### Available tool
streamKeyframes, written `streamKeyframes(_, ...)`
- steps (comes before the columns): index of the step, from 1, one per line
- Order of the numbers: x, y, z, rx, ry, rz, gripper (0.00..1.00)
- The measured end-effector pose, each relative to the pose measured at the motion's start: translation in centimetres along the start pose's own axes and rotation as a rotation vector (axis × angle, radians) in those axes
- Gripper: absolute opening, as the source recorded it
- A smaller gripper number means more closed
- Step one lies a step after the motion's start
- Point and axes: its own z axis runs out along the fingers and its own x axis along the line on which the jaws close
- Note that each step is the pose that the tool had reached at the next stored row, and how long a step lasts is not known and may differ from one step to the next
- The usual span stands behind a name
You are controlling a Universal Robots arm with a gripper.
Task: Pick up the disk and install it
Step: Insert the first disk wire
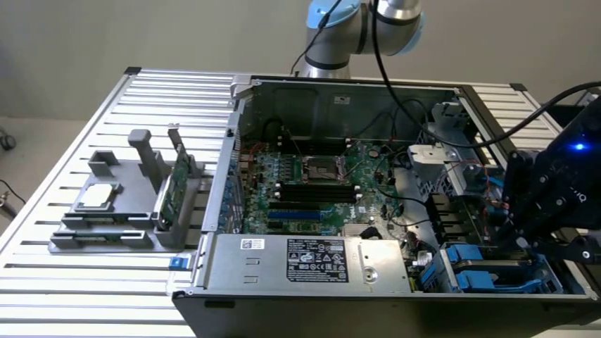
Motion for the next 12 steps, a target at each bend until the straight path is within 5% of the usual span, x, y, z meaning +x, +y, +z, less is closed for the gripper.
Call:
streamKeyframes(3, 0.00, 0.00, 0.01, 0.0002, -0.0113, 0.022, 0.16)
streamKeyframes(12, 0.33, 0.30, 0.23, -0.0001, -0.0255, 0.053, 0.16)
